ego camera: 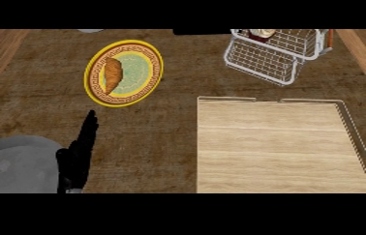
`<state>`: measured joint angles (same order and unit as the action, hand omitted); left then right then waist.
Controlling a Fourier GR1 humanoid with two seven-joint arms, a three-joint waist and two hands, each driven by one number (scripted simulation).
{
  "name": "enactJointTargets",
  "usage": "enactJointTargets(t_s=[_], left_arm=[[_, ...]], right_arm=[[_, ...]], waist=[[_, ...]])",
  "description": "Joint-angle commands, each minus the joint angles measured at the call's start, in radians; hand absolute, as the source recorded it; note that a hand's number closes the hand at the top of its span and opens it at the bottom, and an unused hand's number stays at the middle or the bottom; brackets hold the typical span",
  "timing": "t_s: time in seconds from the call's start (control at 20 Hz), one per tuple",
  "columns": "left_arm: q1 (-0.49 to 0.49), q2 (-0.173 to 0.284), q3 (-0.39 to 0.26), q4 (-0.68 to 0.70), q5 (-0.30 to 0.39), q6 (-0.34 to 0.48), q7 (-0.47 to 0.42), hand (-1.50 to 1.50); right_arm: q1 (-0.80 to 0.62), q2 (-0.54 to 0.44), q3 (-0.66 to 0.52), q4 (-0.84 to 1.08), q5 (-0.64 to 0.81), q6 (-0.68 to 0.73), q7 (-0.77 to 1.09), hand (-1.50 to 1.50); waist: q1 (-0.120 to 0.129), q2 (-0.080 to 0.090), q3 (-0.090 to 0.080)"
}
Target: Pick the cupcake from the tray and place it in the tiered basket
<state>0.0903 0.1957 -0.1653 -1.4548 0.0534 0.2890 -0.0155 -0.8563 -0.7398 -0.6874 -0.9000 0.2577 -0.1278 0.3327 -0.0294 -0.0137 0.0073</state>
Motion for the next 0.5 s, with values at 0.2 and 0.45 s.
enactJointTargets(t_s=[0.2,0.45], left_arm=[[0.027,0.006,0.013,0.035,-0.002,-0.008,0.02,0.0],[0.017,0.008,0.015,0.022,0.001,-0.018,0.052,0.0]], right_arm=[[0.292,-0.246,-0.237,0.02,-0.195,0.311,-0.051,-1.5],[0.47,-0.322,-0.386,0.103,-0.303,0.504,-0.178,-1.5]], waist=[[-0.004,0.009,-0.006],[0.001,0.011,-0.005]])
